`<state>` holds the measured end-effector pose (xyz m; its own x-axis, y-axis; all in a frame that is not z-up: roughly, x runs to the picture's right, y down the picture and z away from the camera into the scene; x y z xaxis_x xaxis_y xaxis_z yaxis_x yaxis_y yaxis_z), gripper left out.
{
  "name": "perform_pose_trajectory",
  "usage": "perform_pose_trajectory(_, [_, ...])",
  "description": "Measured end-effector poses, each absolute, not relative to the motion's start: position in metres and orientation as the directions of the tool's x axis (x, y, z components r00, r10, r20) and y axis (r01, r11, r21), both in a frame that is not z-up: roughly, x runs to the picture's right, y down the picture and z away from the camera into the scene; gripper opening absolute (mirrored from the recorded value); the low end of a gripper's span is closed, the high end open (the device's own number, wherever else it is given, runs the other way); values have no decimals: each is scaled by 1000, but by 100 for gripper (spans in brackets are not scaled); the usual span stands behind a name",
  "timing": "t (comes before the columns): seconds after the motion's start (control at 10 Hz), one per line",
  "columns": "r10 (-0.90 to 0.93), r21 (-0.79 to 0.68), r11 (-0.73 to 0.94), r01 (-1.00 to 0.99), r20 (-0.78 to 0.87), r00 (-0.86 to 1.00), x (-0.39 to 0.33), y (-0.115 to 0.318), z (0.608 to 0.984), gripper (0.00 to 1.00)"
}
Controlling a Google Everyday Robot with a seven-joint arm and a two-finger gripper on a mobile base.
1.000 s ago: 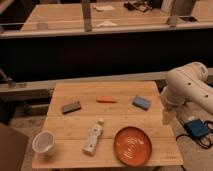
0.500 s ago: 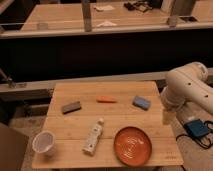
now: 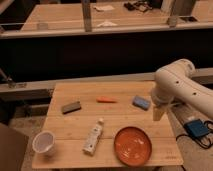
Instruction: Place the eraser in the ceramic cup
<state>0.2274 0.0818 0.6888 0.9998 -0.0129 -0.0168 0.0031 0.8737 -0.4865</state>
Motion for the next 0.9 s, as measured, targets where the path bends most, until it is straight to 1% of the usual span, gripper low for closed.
perform_pose_trajectory(0.2, [-23,-478,878,15,-11,1000,227,77,689,80])
perform_pose_trajectory(0.6, [-70,-441,895,73,23,997,162,54,697,80])
perform_pose_trajectory(0.9, [-99,-427,898,104,33,995,149,43,700,80])
